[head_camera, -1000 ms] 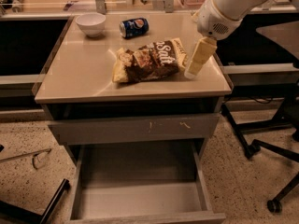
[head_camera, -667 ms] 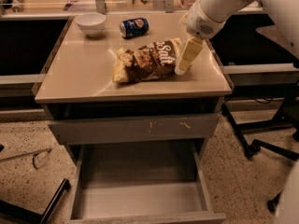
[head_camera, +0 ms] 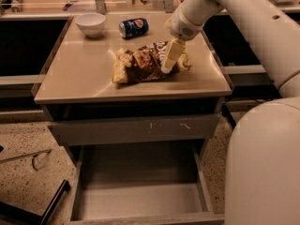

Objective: Place brown chip bag into middle drawer

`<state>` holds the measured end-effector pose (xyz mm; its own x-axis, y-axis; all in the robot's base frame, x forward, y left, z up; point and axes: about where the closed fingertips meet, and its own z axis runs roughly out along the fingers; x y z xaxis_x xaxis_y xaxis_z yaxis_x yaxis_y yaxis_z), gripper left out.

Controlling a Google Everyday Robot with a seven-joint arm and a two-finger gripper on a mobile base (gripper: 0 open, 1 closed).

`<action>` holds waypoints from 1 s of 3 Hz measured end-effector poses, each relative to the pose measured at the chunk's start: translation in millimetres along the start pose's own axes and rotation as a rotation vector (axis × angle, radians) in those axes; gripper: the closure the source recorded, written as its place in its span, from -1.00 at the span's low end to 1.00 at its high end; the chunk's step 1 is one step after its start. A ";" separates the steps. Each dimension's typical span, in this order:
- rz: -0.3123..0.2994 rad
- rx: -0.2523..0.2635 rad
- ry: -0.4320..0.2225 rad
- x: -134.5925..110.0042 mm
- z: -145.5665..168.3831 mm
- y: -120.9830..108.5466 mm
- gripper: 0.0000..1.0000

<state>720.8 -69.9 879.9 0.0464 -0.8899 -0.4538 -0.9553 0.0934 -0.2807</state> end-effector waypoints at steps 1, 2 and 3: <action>-0.048 -0.082 0.009 -9.6 27.1 -1.0 -1.00; -0.051 -0.097 0.013 -10.1 28.3 0.4 -0.64; -0.052 -0.098 0.013 -10.2 28.7 0.4 -0.18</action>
Offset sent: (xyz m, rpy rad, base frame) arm 0.0079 0.0178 -0.0155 -0.0216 0.0425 0.0625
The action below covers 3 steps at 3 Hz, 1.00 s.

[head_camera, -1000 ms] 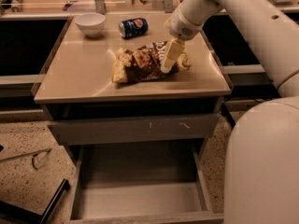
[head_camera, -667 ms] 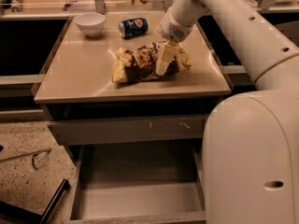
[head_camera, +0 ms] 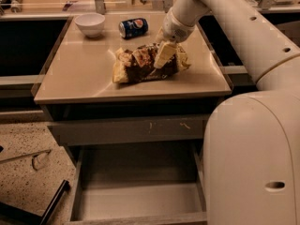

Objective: Place brown chip bag into middle drawer

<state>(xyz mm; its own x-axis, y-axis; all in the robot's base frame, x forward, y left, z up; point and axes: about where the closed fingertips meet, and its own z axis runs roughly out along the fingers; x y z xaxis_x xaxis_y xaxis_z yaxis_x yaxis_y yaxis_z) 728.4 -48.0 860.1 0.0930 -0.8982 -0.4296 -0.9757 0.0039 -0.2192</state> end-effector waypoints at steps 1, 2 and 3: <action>0.000 0.000 0.000 0.0 0.0 0.0 0.30; 0.001 0.012 -0.013 -2.4 -2.3 2.1 0.76; -0.021 -0.001 -0.005 -21.1 -21.0 24.3 1.00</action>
Offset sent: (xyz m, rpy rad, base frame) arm -0.0121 -0.0022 0.0116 0.0302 -0.0314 -0.0120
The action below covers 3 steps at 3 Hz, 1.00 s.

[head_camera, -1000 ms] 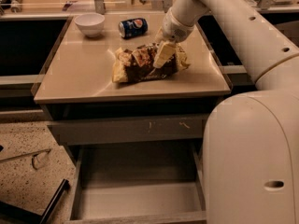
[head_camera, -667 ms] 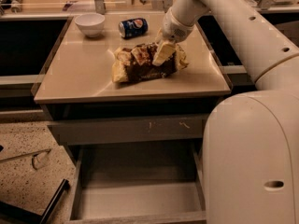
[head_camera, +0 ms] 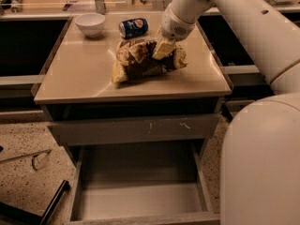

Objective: Place brown chip bag into middle drawer

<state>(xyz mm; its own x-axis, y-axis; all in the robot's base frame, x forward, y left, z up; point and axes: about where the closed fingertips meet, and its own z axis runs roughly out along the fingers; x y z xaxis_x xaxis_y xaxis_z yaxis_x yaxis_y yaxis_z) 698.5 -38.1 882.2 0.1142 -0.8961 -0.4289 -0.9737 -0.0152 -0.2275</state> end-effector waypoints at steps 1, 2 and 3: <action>0.006 0.036 -0.019 -14.0 -34.6 34.9 1.00; 0.032 0.068 -0.068 -7.5 -50.5 79.9 1.00; 0.089 0.061 -0.094 23.3 -34.3 126.7 1.00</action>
Offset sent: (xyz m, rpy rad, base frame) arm -0.1631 -0.0456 -0.0142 0.1169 0.0100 -0.0820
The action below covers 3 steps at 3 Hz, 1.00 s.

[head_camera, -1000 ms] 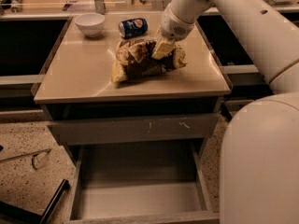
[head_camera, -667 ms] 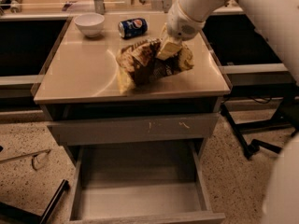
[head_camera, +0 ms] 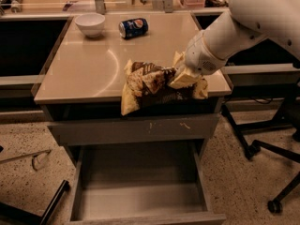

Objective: Place brown chip bag into middle drawer

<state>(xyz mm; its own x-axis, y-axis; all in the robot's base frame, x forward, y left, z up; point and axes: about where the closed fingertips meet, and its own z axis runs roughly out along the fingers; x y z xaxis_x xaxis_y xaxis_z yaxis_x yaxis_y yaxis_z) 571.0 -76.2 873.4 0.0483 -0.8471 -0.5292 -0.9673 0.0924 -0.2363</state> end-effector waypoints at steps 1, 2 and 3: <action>-0.001 0.000 -0.001 -0.7 -0.1 -0.3 1.00; 0.020 -0.031 0.011 -3.8 -5.0 21.3 1.00; 0.036 -0.029 -0.020 -18.1 -11.7 62.3 1.00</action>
Offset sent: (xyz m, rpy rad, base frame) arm -0.0548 0.0025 0.0036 -0.0162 0.0925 -0.0139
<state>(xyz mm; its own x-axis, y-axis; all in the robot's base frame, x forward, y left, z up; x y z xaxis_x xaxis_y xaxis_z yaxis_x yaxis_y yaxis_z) 507.0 -61.2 877.8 0.0184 -0.8331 -0.5529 -0.9754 0.1066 -0.1931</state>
